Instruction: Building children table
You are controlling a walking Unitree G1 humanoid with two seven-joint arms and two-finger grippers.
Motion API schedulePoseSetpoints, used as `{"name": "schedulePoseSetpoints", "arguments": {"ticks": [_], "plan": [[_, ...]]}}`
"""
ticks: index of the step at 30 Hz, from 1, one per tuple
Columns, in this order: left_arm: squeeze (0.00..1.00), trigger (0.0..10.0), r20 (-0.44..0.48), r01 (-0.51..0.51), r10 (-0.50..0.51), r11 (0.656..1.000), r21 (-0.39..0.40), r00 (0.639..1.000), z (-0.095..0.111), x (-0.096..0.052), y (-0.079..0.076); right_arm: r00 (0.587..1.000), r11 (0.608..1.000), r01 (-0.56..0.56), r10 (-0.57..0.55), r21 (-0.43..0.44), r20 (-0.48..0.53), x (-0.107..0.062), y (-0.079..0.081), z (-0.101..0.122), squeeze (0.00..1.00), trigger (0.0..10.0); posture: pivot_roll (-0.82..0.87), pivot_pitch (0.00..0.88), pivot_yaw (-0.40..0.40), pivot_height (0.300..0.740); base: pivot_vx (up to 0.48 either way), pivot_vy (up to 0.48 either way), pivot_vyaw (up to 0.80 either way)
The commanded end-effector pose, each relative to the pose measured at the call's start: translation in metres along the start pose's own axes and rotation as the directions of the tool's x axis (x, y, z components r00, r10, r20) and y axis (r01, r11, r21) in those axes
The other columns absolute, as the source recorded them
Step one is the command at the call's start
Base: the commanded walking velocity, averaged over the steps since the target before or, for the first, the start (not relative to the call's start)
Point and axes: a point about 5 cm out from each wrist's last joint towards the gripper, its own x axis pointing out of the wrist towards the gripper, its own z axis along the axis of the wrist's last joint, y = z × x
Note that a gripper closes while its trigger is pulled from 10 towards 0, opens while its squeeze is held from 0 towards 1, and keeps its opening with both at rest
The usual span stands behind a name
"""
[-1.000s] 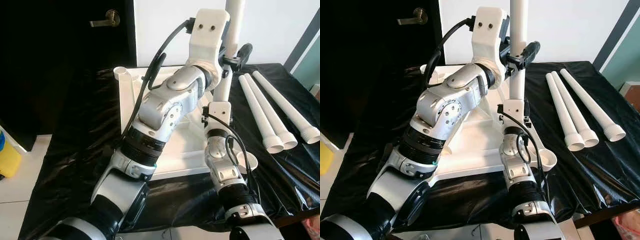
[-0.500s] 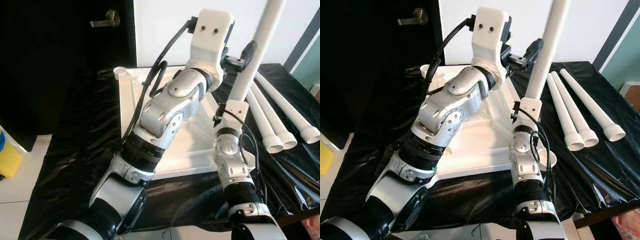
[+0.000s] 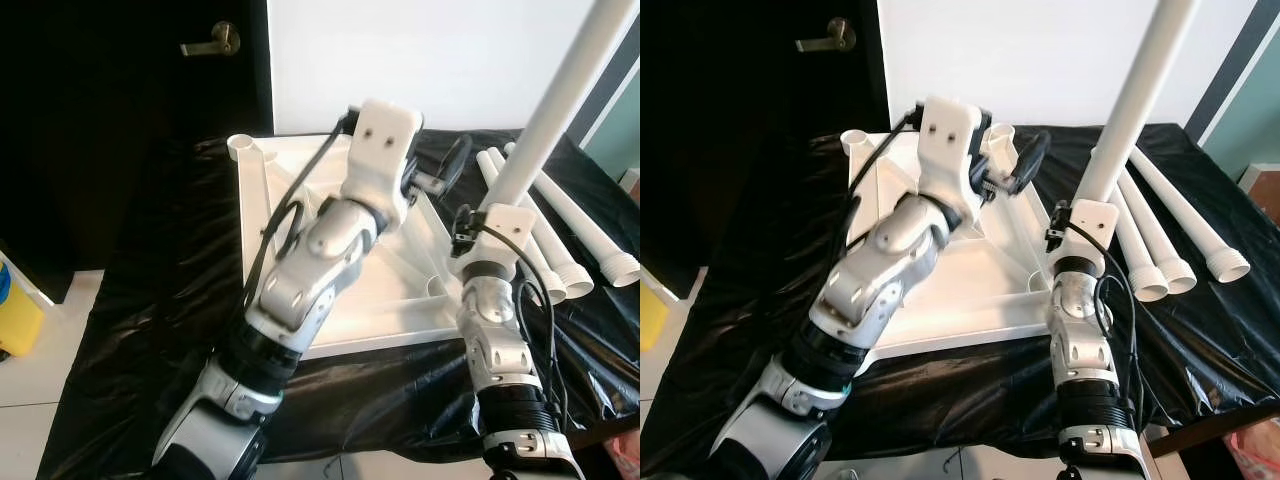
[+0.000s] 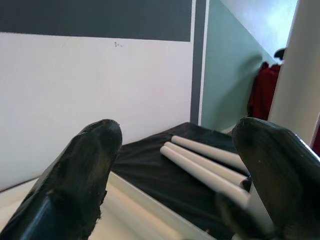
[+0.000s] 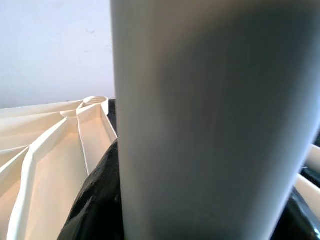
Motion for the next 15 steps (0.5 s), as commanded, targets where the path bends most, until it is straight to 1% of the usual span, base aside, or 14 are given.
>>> {"name": "schedulePoseSetpoints", "arguments": {"ticks": [1,2,4,5,8,9,10,12,13,15], "plan": [[0.0,10.0,-0.006,0.069,-0.069,0.997,0.04,0.998,-0.008,-0.004,-0.006,0.999,1.0,-0.007,0.007,-0.002,0.039,-0.001,-0.007,0.005,0.0,10.0,-0.01,0.0,-0.034,0.74,0.0,0.0,0.0],[0.0,10.0,-0.015,0.072,-0.071,0.996,0.047,0.997,-0.012,-0.007,-0.005,0.999,1.0,-0.015,0.015,-0.008,0.047,-0.003,-0.01,0.006,0.0,10.0,-0.01,0.0,-0.034,0.74,0.0,0.0,0.0],[0.0,10.0,-0.019,0.075,-0.074,0.996,0.045,0.997,-0.014,-0.008,-0.005,0.999,1.0,-0.019,0.02,-0.011,0.051,-0.003,-0.011,0.006,0.0,10.0,-0.01,0.0,-0.034,0.74,0.0,0.0,0.0],[0.0,10.0,-0.036,0.075,-0.073,0.995,0.071,0.997,-0.022,-0.015,-0.003,0.998,0.999,-0.032,0.033,-0.026,0.049,-0.008,-0.017,0.004,0.0,10.0,-0.01,0.002,-0.029,0.74,0.0,0.0,0.0],[0.0,10.0,-0.042,0.075,-0.072,0.994,0.077,0.997,-0.026,-0.019,-0.002,0.998,0.999,-0.041,0.042,-0.029,0.046,-0.011,-0.02,0.003,0.0,10.0,-0.01,0.002,-0.029,0.74,0.0,0.0,0.0],[0.0,10.0,-0.059,0.081,-0.077,0.994,0.08,0.995,-0.031,-0.023,-0.002,0.998,0.998,-0.042,0.043,-0.037,0.034,-0.014,-0.024,-0.001,0.0,10.0,-0.01,0.011,-0.027,0.74,0.0,0.0,0.0],[0.0,10.0,-0.059,0.081,-0.077,0.994,0.08,0.995,-0.031,-0.023,-0.002,0.998,0.998,-0.042,0.043,-0.037,0.034,-0.014,-0.024,-0.001,0.0,10.0,-0.01,0.011,-0.027,0.74,0.0,0.0,0.0],[0.0,10.0,-0.092,0.109,-0.102,0.991,0.076,0.99,-0.041,-0.031,-0.003,0.999,0.998,-0.042,0.042,-0.05,0.014,-0.02,-0.031,-0.007,0.0,10.0,-0.02,0.017,-0.023,0.74,0.0,0.0,0.0],[0.0,10.0,-0.092,0.109,-0.102,0.991,0.076,0.99,-0.041,-0.031,-0.003,0.999,0.998,-0.042,0.042,-0.05,0.014,-0.02,-0.031,-0.007,0.0,10.0,-0.02,0.017,-0.023,0.74,0.0,0.0,0.0],[0.0,10.0,-0.108,0.144,-0.137,0.988,0.055,0.985,-0.047,-0.037,-0.006,0.999,0.998,-0.046,0.046,-0.053,0.003,-0.025,-0.035,-0.01,0.0,10.0,-0.02,0.02,-0.021,0.74,0.0,0.0,0.0]]}}
